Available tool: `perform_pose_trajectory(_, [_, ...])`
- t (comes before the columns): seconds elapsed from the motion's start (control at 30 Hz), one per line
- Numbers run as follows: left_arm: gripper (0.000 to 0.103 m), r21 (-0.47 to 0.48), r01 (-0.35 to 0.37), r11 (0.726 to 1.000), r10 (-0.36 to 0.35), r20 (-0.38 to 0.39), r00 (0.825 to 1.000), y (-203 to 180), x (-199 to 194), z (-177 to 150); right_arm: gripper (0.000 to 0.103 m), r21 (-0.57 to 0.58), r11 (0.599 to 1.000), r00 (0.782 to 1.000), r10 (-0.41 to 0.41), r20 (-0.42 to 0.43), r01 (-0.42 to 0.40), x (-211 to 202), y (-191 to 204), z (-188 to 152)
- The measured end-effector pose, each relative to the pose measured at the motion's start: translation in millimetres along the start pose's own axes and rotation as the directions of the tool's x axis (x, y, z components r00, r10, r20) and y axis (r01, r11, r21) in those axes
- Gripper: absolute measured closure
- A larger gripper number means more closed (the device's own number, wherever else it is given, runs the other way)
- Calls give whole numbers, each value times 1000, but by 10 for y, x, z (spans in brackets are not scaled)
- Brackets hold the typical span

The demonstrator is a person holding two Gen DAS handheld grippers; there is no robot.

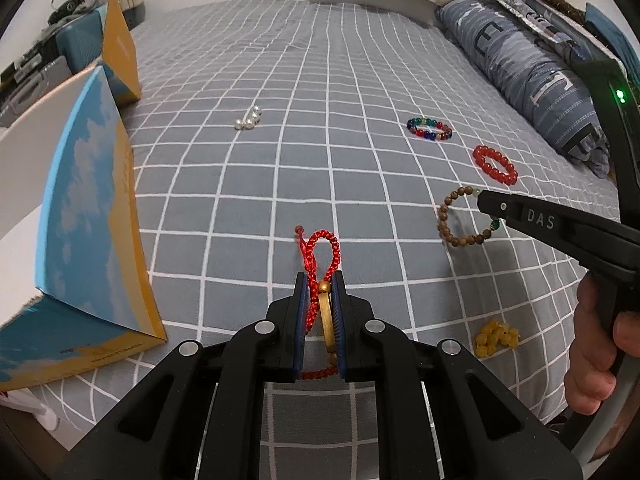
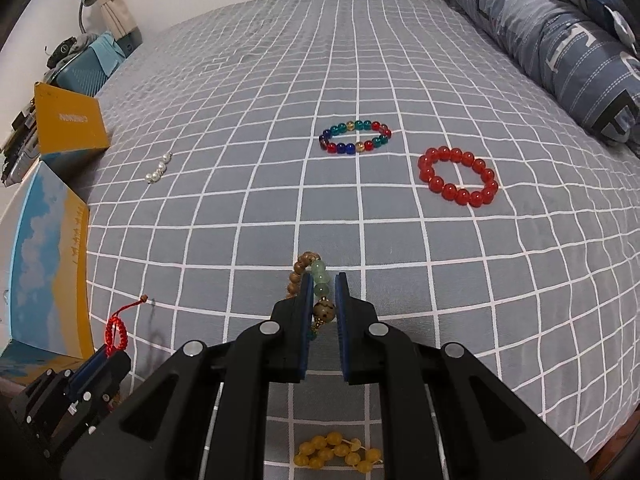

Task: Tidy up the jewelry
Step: 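Carry both held bracelets over the open white box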

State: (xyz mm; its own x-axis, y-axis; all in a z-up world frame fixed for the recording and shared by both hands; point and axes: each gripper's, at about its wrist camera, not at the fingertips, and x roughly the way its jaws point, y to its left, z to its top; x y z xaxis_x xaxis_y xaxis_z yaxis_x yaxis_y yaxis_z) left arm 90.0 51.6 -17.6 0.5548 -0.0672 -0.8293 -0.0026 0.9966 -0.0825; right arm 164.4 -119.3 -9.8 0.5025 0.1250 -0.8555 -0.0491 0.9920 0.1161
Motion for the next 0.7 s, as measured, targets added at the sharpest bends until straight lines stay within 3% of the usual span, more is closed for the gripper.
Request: perform_pose_trajectory(0.7, [92,-5,-1,1000,1,125,992,186,-659,259,92,-61,998,988,2,152,8,-535,187,56])
